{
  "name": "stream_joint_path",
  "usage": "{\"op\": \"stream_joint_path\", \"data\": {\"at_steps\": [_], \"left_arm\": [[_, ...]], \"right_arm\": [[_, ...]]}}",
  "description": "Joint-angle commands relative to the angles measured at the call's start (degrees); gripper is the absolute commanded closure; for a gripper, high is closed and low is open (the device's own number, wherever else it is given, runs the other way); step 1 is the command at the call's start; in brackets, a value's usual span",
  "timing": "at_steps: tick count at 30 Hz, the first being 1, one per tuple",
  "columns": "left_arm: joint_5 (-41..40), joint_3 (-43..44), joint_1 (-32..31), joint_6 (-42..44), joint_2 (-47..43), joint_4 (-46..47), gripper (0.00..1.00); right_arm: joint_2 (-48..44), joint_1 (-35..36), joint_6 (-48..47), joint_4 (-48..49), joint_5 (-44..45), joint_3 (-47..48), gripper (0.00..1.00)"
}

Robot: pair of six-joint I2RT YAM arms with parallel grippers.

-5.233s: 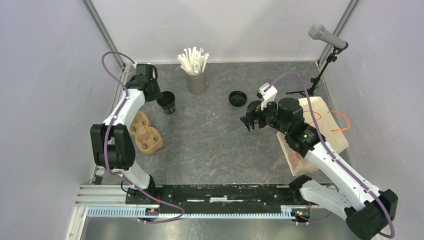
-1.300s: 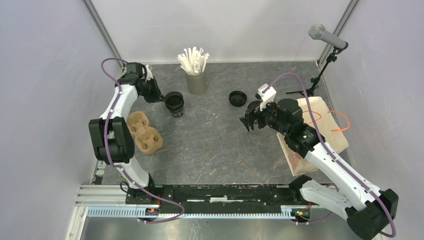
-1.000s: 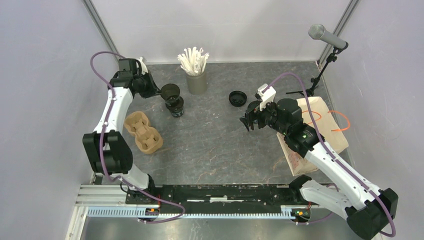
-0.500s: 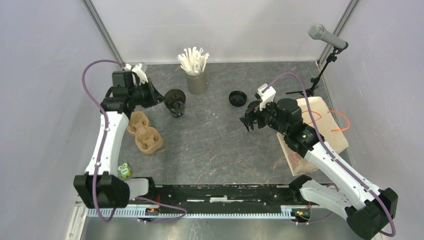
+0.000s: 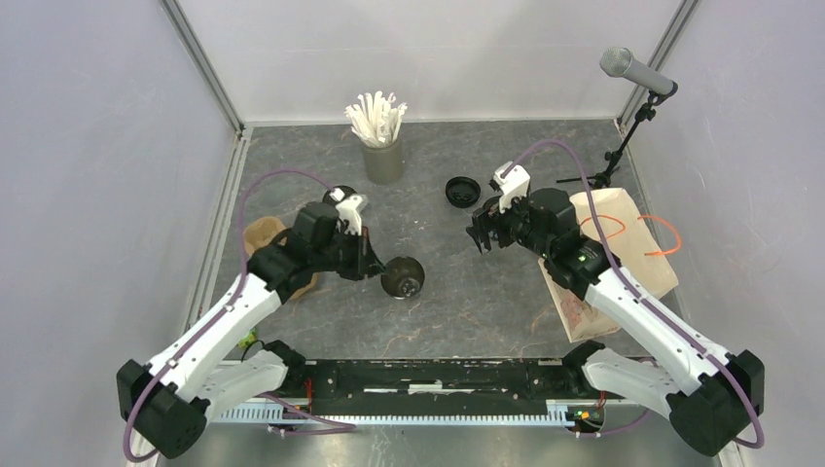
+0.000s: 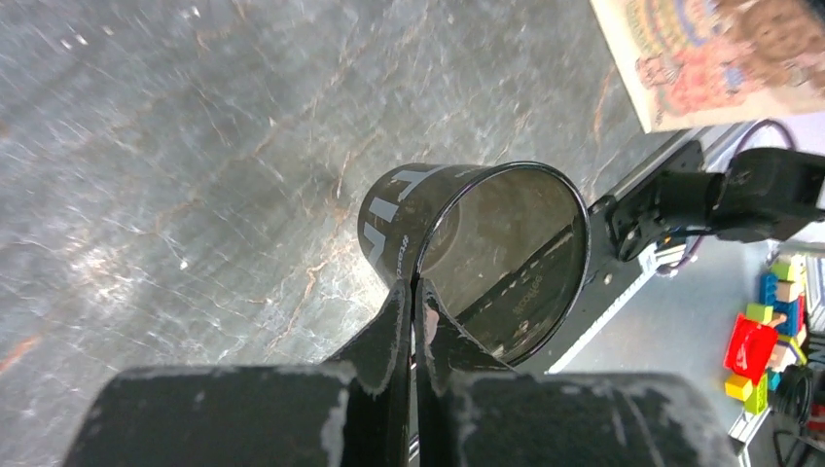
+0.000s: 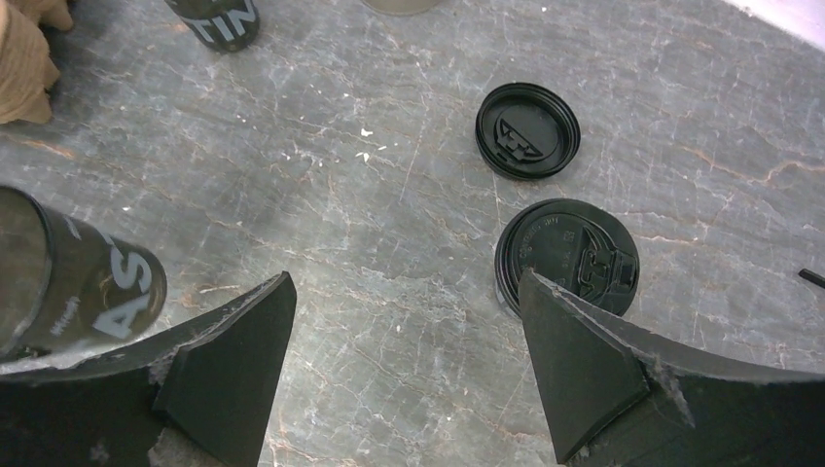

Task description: Pack the takeout coffee

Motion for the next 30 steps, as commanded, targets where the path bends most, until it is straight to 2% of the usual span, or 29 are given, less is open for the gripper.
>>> {"op": "stream_joint_path", "data": {"at_steps": [1, 9, 17, 19, 24, 25, 26, 30], "left_arm": [[-3.3, -5.1, -4.1, -6.2, 1.9, 9.7, 0.98], [-10.1, -10.5, -9.1, -5.9, 6.1, 15.9, 0.98], [-8.4, -12.7, -9.9, -6.0, 9.4, 20.9, 0.95], [-7.7, -12.7, -9.9, -6.2, 9.9, 21.2, 0.84], [-6.3, -8.7, -9.9, -5.2, 6.1, 16.9, 0.39], [-6.6, -6.8, -9.9, -4.6, 4.6, 14.9, 0.07], [-7.2, -5.2, -9.9, -3.6, 2.8, 12.5, 0.0], [-11.7, 1.3, -9.9, 1.6, -5.4, 3.5, 0.0]], "right_arm": [[2.6, 0.4, -0.7, 0.2, 1.6, 1.7, 0.1], [9.9, 0.4, 0.7, 1.5, 2.4, 4.7, 0.2], [16.1, 0.8, 0.0, 2.0, 5.3, 7.7, 0.28], [17.9, 0.8, -0.5, 2.9, 5.4, 8.2, 0.3], [23.7, 0.8, -2.3, 4.3, 6.0, 11.3, 0.38], [25.2, 0.8, -2.7, 4.6, 6.1, 12.1, 0.4], [26.9, 0.8, -3.2, 4.7, 6.2, 13.3, 0.41], [33.5, 0.8, -3.9, 4.7, 6.8, 18.5, 0.51]]}}
